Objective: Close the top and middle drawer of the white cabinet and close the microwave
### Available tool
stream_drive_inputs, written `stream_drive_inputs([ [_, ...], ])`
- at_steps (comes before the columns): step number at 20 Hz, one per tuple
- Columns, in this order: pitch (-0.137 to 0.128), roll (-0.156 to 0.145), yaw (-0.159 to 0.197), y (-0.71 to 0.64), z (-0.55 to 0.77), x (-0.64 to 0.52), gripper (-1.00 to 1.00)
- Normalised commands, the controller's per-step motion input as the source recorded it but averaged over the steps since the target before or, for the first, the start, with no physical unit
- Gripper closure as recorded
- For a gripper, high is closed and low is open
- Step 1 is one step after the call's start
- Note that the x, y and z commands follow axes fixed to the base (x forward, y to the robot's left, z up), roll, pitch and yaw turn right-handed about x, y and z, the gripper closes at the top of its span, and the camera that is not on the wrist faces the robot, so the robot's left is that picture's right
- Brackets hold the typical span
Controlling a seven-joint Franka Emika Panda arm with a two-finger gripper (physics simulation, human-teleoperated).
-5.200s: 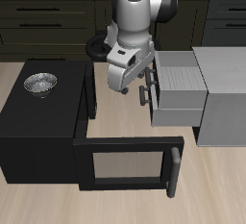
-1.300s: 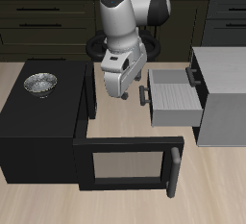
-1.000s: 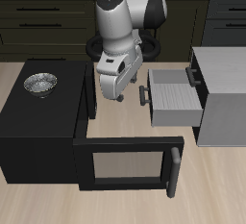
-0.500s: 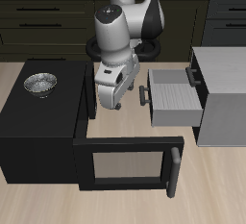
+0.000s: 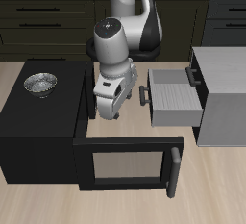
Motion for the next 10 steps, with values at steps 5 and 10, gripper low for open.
stream_drive_inputs([
  [5, -0.007, 0.019, -0.006, 0.13, -0.13, 0.08, -1.00],
  [10, -0.030, 0.037, -0.002, 0.31, -0.07, 0.14, -1.00],
])
